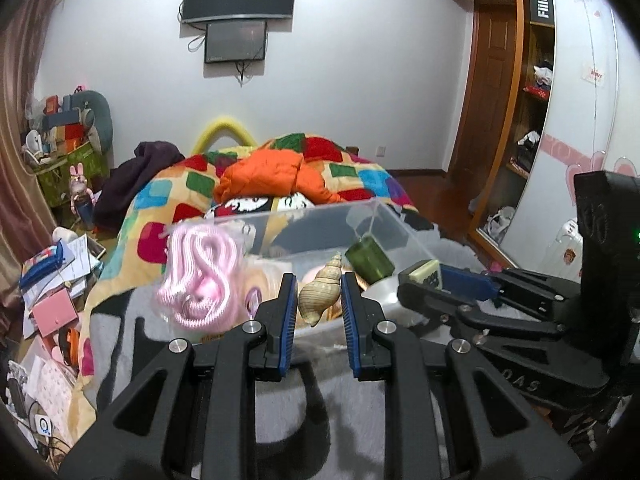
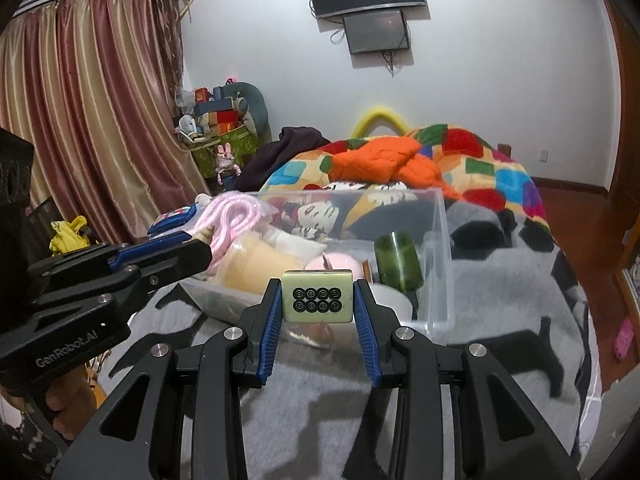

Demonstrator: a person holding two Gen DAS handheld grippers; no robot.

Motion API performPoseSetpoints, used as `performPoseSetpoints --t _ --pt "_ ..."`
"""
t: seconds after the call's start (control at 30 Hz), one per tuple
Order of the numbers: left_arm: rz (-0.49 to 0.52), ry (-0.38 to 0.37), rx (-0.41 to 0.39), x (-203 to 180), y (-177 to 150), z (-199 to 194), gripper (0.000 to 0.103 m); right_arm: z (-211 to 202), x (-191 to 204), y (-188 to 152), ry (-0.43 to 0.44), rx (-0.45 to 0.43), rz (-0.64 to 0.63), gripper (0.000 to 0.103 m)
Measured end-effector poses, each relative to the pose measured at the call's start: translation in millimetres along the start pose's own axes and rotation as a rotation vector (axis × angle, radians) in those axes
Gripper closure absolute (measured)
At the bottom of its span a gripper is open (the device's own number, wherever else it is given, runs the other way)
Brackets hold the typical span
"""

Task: Organize objects
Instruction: 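Carry the tile and seashell over the clear box with both grippers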

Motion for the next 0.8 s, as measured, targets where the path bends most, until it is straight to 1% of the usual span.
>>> performPoseSetpoints --t 0.3,0.5,0.6,0.8 --pt "-0.021 0.005 -0.048 2 22 1 0.082 3 -3 21 -0.019 -0.029 -0.024 0.071" --pt "-0.027 0.011 -0.046 2 31 13 0.082 2 -10 32 -0.035 -0.050 -0.025 0.071" --pt "-0.027 0.023 -0.033 3 33 23 0.082 4 -17 35 -0.045 -0.051 -0.017 0.071" --pt "-0.035 0.034 0.029 6 29 52 0.082 14 -34 34 -0.064 -0.029 0.008 0.071"
Point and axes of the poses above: each gripper's, at about its wrist camera, not at the fingertips, and z roughly the way its jaws point, x to its left, y to its top, the point moved 4 cm from there along z, roughly the way its jaws point, and after that the axes turned 12 degrees about y, right-handed, at the moved point
